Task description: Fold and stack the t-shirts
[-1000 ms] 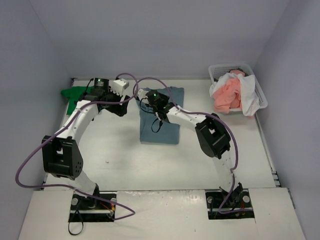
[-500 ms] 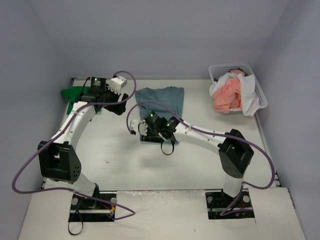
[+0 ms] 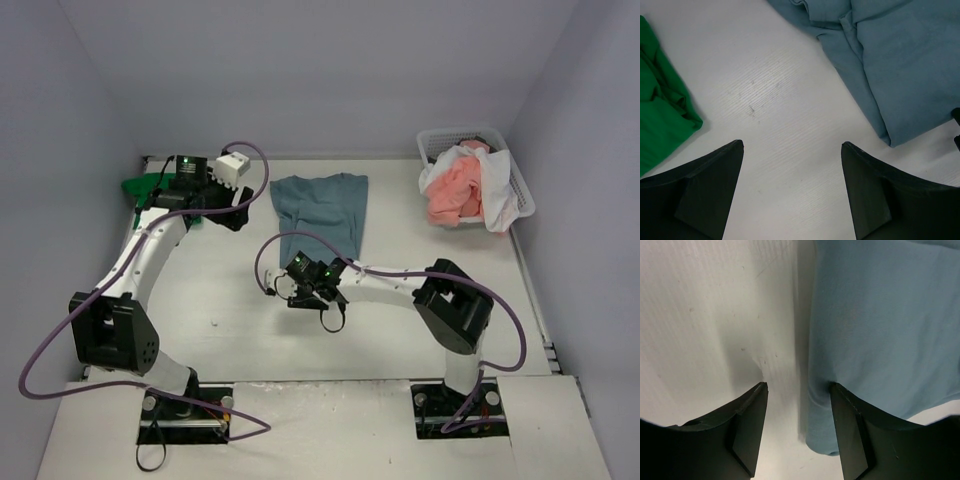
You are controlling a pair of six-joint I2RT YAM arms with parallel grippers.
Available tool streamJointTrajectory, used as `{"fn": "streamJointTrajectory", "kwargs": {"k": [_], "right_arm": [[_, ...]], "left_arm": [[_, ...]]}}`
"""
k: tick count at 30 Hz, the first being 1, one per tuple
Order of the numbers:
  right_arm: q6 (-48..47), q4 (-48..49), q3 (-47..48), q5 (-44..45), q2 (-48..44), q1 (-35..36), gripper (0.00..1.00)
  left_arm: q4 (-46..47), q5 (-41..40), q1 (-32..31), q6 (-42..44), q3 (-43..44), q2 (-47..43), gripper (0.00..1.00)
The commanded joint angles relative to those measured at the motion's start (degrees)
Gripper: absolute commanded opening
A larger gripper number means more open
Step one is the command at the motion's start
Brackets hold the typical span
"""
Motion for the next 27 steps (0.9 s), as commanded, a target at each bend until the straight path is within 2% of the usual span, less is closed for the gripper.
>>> {"fn": "streamJointTrajectory", "kwargs": {"k": [1, 17, 27], "right_arm": [[0.9, 3.6, -0.4, 3.8, 0.0, 0.1, 0.5], [-0.6, 8.3, -3.9, 8.1, 1.9, 0.1, 0.5], [-1.8, 9.1, -3.4, 8.1, 4.4, -2.3, 0.55]], "left_arm": [[0.9, 0.4, 0.6, 0.0, 1.4, -3.0, 0.73], [2.3, 1.7, 0.6, -0.3, 0.6, -1.6, 0.73], [2.0, 2.6, 0.6, -0.4, 0.5, -1.6, 0.73]]}}
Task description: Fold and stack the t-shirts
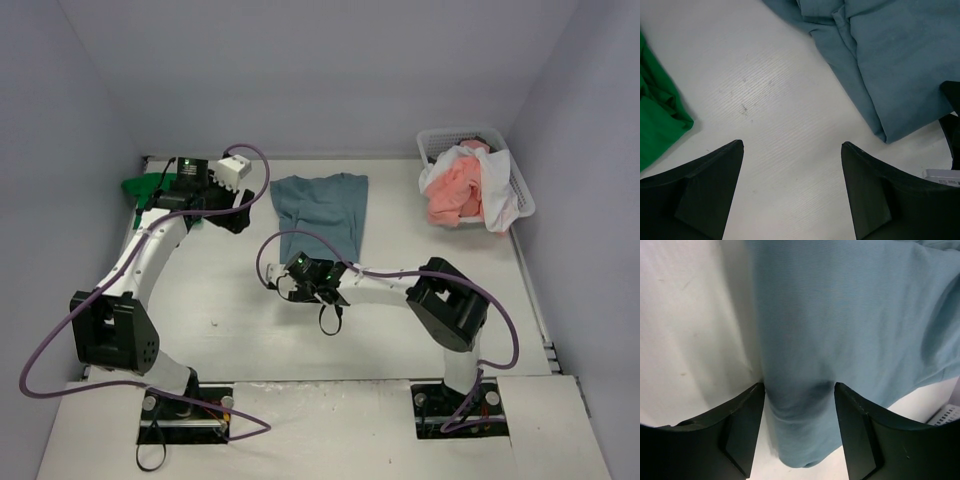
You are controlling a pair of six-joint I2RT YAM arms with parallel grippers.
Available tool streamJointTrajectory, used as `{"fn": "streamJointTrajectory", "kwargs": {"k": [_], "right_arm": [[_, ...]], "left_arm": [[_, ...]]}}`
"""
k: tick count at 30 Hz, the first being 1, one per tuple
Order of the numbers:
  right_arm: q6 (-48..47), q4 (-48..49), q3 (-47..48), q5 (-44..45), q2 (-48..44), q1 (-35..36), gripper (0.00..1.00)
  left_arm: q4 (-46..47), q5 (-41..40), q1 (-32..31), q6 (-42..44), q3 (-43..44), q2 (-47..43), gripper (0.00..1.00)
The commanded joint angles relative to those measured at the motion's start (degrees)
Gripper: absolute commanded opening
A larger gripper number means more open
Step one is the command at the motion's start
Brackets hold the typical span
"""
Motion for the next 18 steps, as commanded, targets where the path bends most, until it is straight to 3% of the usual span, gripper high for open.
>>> {"fn": "streamJointTrajectory", "kwargs": {"k": [1, 3, 7, 9, 14, 16, 17, 18], "right_arm": [[-0.1, -1.1, 0.1, -0.5, 2.8, -1.8, 0.56], [-0.3, -1.0, 0.7, -1.0, 3.7, -2.7, 0.65], [-0.5, -1.1, 1.6, -2.1, 5.4, -4.1, 0.67], [-0.7, -1.1, 2.2, -2.0, 6.6, -4.5, 0.74], [-1.3, -1.2, 2.3, -2.8, 8.9, -4.7, 0.72], [-1.4, -1.6, 2.3, -3.4, 10.0, -4.8, 0.67], [-1.3, -1.8, 2.4, -3.6, 10.2, -4.9, 0.55], [-1.0, -3.2, 3.0, -5.0, 11.0, -4.9, 0.3]], "left_arm": [[2.1, 1.5, 0.6, -0.3, 1.3, -1.6, 0.73], [1.9, 1.4, 0.6, -0.2, 1.2, -1.5, 0.73], [1.6, 1.9, 0.6, -0.2, 1.7, -0.7, 0.73], [1.5, 2.0, 0.6, -0.3, 2.0, -0.4, 0.73], [1.6, 2.2, 0.6, -0.2, 2.0, 0.2, 0.73], [1.7, 2.4, 0.6, -0.2, 1.8, 0.4, 0.73], [1.8, 2.3, 0.7, -0.2, 1.6, 0.4, 0.73], [2.2, 2.4, 0.9, -0.2, 1.3, 0.6, 0.73]]}}
